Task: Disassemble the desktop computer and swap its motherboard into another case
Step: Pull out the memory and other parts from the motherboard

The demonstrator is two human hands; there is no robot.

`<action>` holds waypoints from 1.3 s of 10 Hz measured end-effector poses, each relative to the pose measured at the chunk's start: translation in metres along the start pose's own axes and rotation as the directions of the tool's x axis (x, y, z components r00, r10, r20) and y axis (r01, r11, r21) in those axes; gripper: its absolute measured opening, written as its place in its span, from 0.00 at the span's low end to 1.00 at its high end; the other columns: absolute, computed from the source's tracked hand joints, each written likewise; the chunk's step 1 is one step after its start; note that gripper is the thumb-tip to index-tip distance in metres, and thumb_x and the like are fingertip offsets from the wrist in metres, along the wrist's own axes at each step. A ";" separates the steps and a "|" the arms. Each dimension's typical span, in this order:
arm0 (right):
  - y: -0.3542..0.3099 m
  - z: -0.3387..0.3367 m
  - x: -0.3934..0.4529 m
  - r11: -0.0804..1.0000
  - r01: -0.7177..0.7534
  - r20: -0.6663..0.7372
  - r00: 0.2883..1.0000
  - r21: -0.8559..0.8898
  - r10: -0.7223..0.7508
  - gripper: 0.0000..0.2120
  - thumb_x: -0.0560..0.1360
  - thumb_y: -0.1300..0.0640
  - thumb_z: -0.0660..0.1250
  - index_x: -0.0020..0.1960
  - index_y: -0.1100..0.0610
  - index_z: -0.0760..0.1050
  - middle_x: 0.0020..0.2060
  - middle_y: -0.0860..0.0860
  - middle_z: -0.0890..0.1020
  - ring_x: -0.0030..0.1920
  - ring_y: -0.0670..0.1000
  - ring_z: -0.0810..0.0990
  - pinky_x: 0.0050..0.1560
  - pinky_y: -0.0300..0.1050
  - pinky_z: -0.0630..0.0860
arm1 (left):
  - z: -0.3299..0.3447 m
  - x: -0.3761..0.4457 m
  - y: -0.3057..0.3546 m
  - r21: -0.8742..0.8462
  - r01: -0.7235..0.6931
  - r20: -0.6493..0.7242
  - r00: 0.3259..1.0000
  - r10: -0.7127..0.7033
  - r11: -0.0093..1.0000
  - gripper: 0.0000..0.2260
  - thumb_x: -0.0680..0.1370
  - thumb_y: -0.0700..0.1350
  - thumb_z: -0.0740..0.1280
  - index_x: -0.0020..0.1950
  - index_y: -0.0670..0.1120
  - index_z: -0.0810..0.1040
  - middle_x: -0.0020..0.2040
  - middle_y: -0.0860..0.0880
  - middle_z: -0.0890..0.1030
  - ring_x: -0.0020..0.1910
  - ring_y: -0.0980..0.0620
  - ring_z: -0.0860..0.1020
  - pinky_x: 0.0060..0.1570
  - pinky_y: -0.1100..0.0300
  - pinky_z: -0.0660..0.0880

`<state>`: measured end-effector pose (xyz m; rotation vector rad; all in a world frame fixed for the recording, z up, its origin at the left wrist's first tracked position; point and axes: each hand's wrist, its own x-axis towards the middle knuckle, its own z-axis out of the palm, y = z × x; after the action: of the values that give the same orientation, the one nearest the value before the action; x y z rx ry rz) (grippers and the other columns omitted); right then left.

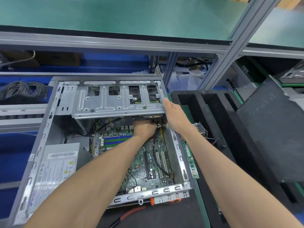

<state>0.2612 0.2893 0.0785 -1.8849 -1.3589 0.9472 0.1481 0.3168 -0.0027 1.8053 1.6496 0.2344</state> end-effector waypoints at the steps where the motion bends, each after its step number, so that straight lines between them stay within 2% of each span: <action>1: -0.001 0.000 -0.001 1.000 -0.003 0.002 1.000 -0.013 0.003 0.25 0.84 0.40 0.47 0.56 0.56 0.75 0.52 0.52 0.78 0.53 0.51 0.75 0.55 0.45 0.64 | -0.002 -0.003 0.002 -0.024 0.034 -0.031 0.999 -0.035 0.999 0.13 0.82 0.42 0.57 0.47 0.43 0.81 0.54 0.42 0.84 0.55 0.41 0.81 0.45 0.59 0.68; 2: -0.002 -0.001 0.000 0.999 0.012 0.001 1.000 -0.034 -0.012 0.24 0.85 0.41 0.46 0.53 0.56 0.75 0.52 0.53 0.79 0.54 0.52 0.76 0.54 0.46 0.64 | -0.005 -0.001 0.006 0.016 0.019 -0.024 1.000 -0.019 1.000 0.15 0.83 0.44 0.57 0.41 0.46 0.78 0.54 0.41 0.84 0.55 0.42 0.81 0.51 0.58 0.72; 3: -0.002 -0.001 0.000 0.999 0.017 -0.001 1.000 -0.034 -0.017 0.25 0.85 0.41 0.46 0.54 0.56 0.75 0.52 0.53 0.79 0.55 0.53 0.76 0.54 0.46 0.65 | -0.010 -0.003 0.011 0.006 0.047 -0.044 0.998 -0.047 0.999 0.15 0.84 0.44 0.55 0.56 0.43 0.81 0.59 0.43 0.83 0.60 0.42 0.80 0.57 0.56 0.74; 4: -0.001 -0.001 0.000 0.999 0.011 0.001 1.000 -0.036 -0.011 0.24 0.84 0.41 0.46 0.53 0.55 0.75 0.52 0.53 0.79 0.55 0.53 0.76 0.55 0.47 0.65 | -0.008 -0.006 0.012 -0.004 0.006 -0.049 0.999 -0.007 1.000 0.15 0.84 0.40 0.55 0.64 0.42 0.79 0.64 0.42 0.80 0.63 0.39 0.78 0.59 0.51 0.74; 5: -0.002 -0.001 0.000 0.999 0.008 0.004 1.000 -0.033 -0.008 0.24 0.84 0.40 0.46 0.51 0.55 0.74 0.52 0.53 0.79 0.54 0.54 0.76 0.55 0.48 0.66 | -0.008 -0.004 0.010 -0.056 0.048 -0.013 0.999 -0.049 0.997 0.14 0.84 0.43 0.57 0.64 0.43 0.79 0.65 0.43 0.79 0.62 0.43 0.78 0.56 0.60 0.73; 6: -0.001 -0.001 0.000 0.999 0.005 0.003 1.000 -0.040 -0.005 0.25 0.84 0.40 0.46 0.54 0.55 0.75 0.53 0.53 0.79 0.55 0.53 0.76 0.55 0.47 0.65 | -0.012 0.003 -0.008 -0.187 0.096 -0.005 0.995 -0.099 0.978 0.20 0.83 0.50 0.62 0.71 0.40 0.74 0.72 0.41 0.74 0.68 0.46 0.74 0.63 0.67 0.69; 7: 0.001 0.000 0.001 0.999 0.002 0.003 1.000 -0.043 -0.002 0.25 0.84 0.39 0.46 0.60 0.55 0.75 0.55 0.50 0.77 0.56 0.51 0.75 0.57 0.45 0.63 | -0.018 0.001 -0.026 -0.153 0.172 0.021 0.985 -0.170 0.973 0.21 0.83 0.51 0.62 0.73 0.41 0.72 0.74 0.44 0.71 0.74 0.47 0.67 0.49 0.88 0.51; 8: 0.003 0.001 0.002 0.999 0.002 0.003 1.000 -0.032 -0.002 0.26 0.84 0.39 0.46 0.65 0.53 0.74 0.55 0.47 0.74 0.56 0.49 0.72 0.59 0.43 0.62 | -0.019 0.012 -0.037 -0.142 0.259 0.042 0.966 -0.256 0.955 0.18 0.85 0.49 0.59 0.72 0.44 0.73 0.71 0.45 0.74 0.71 0.46 0.71 0.49 0.85 0.58; 9: 0.003 0.001 0.003 1.000 0.000 0.001 1.000 -0.028 0.000 0.28 0.84 0.39 0.46 0.70 0.55 0.73 0.56 0.46 0.72 0.57 0.47 0.70 0.60 0.42 0.60 | -0.028 0.008 -0.030 -0.145 0.283 -0.051 0.955 -0.293 0.948 0.10 0.85 0.44 0.59 0.64 0.51 0.76 0.64 0.48 0.78 0.62 0.50 0.76 0.57 0.62 0.70; 10: 0.003 0.001 0.002 1.000 0.005 -0.006 1.000 -0.024 -0.005 0.29 0.84 0.39 0.46 0.67 0.57 0.74 0.53 0.48 0.74 0.54 0.48 0.72 0.58 0.43 0.61 | -0.018 0.013 -0.033 -0.100 0.252 -0.026 0.966 -0.255 0.963 0.11 0.84 0.41 0.59 0.65 0.49 0.75 0.65 0.46 0.77 0.66 0.48 0.74 0.54 0.60 0.68; 11: 0.001 0.000 0.001 1.000 0.007 -0.009 1.000 -0.028 -0.007 0.28 0.84 0.39 0.46 0.61 0.58 0.76 0.50 0.51 0.76 0.51 0.49 0.73 0.55 0.45 0.63 | -0.028 0.016 -0.032 0.019 0.257 0.054 0.965 -0.258 0.966 0.21 0.84 0.50 0.57 0.75 0.44 0.69 0.75 0.44 0.70 0.74 0.44 0.67 0.69 0.56 0.62; 12: -0.001 0.000 -0.001 1.000 0.009 -0.008 1.000 -0.030 -0.009 0.29 0.84 0.40 0.46 0.58 0.61 0.76 0.51 0.55 0.79 0.51 0.52 0.75 0.52 0.46 0.64 | -0.051 0.009 -0.021 0.123 0.227 0.212 0.945 -0.249 0.966 0.19 0.82 0.58 0.55 0.69 0.51 0.70 0.75 0.41 0.68 0.72 0.41 0.67 0.72 0.47 0.61; 13: -0.003 -0.001 -0.003 1.000 0.011 -0.005 1.000 -0.028 -0.011 0.30 0.85 0.41 0.46 0.59 0.63 0.75 0.52 0.57 0.79 0.51 0.53 0.75 0.51 0.47 0.65 | -0.052 0.004 -0.022 0.141 0.066 0.328 0.938 -0.110 0.988 0.09 0.77 0.55 0.54 0.50 0.51 0.67 0.54 0.45 0.74 0.52 0.49 0.67 0.63 0.50 0.67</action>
<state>0.2598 0.2873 0.0817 -1.8973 -1.3846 0.9215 0.1027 0.3384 0.0225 1.7439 1.5221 -0.2152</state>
